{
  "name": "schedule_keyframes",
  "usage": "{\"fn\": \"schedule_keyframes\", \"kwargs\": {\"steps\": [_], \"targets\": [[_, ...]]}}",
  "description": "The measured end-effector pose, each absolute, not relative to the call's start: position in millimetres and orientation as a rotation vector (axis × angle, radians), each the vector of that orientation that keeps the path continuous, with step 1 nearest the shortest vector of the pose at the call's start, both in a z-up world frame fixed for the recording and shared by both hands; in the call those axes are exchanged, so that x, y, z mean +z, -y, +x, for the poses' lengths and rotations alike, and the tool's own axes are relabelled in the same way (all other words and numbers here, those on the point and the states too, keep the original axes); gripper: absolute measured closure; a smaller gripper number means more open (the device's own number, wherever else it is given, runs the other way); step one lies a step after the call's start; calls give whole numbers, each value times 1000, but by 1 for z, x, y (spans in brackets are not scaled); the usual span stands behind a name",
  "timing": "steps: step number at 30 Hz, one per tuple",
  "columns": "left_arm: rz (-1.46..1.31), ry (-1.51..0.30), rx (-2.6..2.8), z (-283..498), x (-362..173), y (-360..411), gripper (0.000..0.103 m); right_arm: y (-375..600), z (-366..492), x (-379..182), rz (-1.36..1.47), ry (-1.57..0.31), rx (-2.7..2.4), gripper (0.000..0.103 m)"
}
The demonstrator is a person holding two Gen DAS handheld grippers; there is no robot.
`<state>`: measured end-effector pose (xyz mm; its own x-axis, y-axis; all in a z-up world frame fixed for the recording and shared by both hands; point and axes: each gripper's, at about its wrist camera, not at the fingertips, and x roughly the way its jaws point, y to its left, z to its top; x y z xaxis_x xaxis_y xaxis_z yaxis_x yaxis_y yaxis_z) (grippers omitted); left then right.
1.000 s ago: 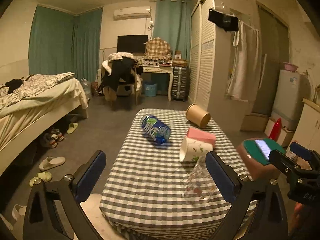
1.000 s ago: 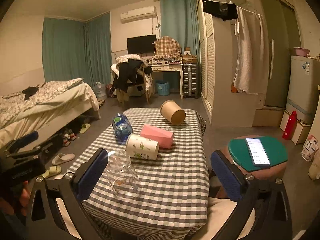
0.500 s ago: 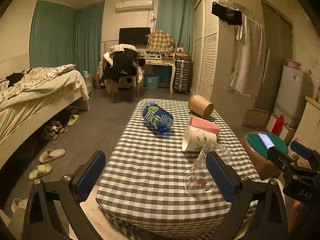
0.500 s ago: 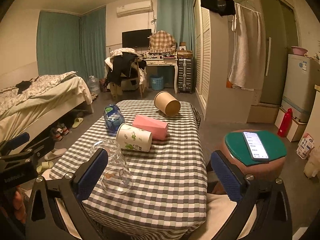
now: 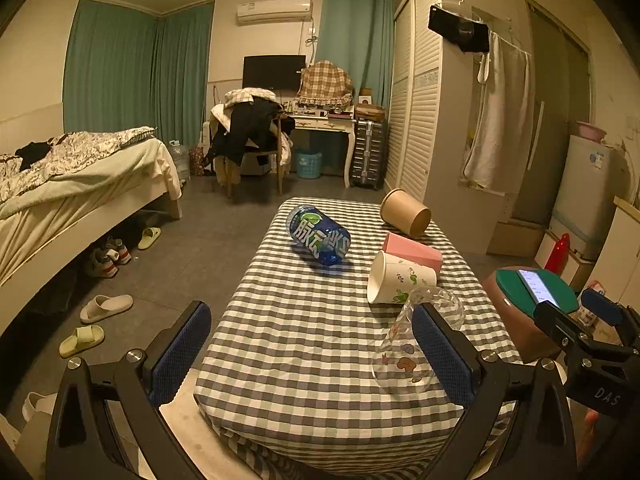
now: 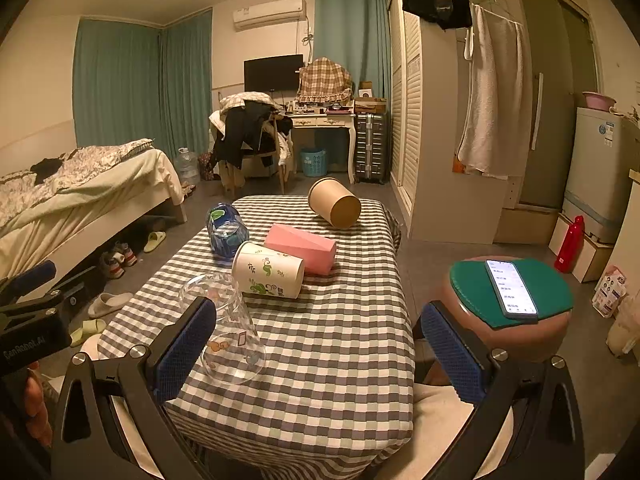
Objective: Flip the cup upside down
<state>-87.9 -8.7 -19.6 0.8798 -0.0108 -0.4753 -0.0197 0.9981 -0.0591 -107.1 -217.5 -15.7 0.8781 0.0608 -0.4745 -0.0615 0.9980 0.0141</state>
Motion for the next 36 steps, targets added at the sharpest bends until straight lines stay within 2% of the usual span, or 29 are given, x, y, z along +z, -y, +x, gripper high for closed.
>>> {"fn": "schedule_keyframes", "kwargs": {"steps": [36], "targets": [[-67, -499, 27, -88, -14, 10, 0, 214, -105, -20, -11, -511, 69, 0]]}}
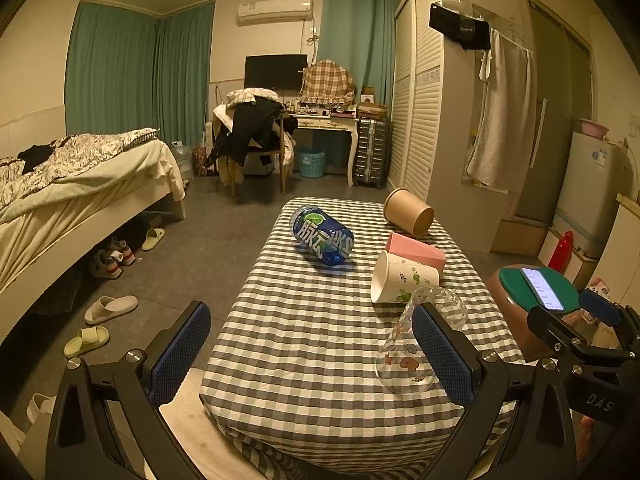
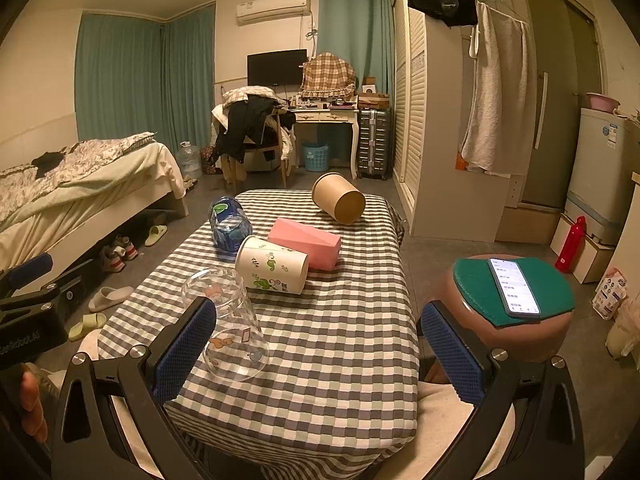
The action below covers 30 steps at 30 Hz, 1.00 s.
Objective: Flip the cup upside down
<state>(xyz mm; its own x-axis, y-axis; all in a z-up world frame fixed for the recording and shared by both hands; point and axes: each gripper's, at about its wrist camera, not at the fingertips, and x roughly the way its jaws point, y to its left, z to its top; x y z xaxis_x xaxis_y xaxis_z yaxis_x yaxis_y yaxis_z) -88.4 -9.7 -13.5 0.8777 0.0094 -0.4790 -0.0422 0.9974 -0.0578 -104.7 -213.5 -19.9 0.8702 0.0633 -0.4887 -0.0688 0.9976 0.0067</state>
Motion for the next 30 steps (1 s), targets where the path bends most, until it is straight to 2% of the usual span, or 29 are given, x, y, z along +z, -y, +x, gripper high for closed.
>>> {"fn": "schedule_keyframes", "kwargs": {"steps": [30], "targets": [[-65, -506, 27, -90, -12, 9, 0, 211, -102, -22, -15, -530, 72, 0]]}}
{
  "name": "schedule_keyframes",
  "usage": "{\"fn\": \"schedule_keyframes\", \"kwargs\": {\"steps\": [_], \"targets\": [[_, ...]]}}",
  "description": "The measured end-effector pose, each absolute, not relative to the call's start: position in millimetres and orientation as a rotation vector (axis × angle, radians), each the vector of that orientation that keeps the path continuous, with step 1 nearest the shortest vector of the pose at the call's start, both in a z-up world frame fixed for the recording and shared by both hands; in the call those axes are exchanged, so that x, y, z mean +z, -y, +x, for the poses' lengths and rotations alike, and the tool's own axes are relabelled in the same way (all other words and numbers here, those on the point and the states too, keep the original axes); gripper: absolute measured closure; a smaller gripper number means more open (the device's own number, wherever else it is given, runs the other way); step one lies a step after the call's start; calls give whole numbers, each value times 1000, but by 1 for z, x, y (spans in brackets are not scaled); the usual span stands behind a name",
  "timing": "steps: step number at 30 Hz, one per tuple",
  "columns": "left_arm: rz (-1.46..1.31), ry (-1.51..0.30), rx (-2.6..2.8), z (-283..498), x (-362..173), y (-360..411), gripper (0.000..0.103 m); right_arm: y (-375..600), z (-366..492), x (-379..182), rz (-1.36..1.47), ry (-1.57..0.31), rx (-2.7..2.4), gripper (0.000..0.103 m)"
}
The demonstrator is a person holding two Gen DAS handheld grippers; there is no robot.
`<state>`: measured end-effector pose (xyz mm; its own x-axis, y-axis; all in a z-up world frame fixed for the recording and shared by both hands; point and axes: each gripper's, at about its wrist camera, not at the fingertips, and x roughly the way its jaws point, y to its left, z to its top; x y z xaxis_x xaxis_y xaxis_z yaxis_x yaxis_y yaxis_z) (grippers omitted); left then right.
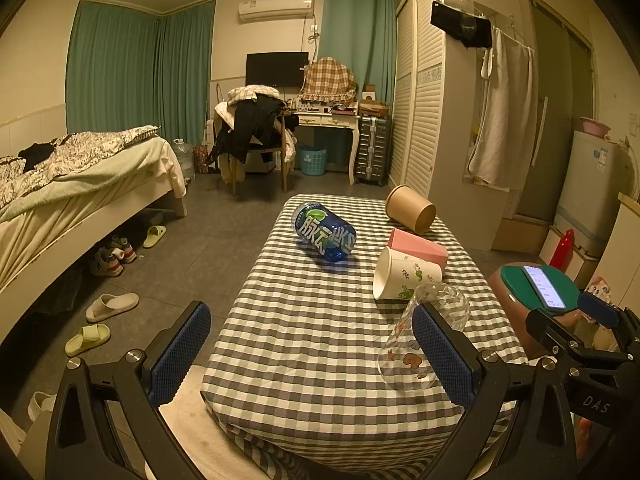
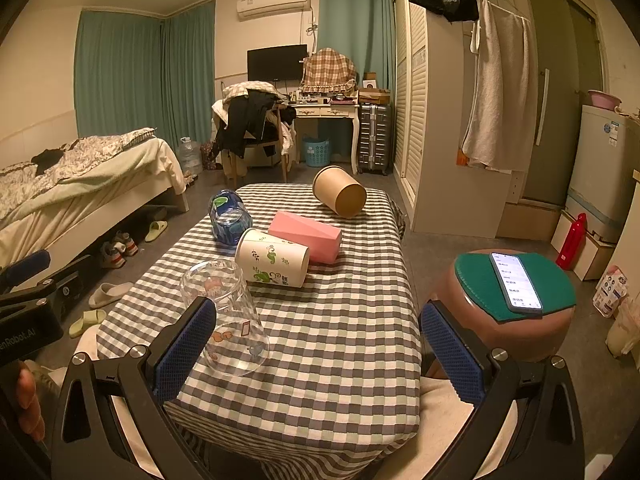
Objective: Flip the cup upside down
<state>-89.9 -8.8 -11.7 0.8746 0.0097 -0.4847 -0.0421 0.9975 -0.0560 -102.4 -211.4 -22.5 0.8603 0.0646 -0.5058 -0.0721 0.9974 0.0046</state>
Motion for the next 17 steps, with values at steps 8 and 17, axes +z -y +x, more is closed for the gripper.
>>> {"fn": "schedule_keyframes", "kwargs": {"steps": [8, 17], "targets": [[-65, -508, 28, -90, -13, 8, 0, 211, -102, -25, -17, -537, 73, 0], [-61, -507, 23, -92, -16, 7, 0, 211, -102, -25, -17, -540, 72, 0]]}}
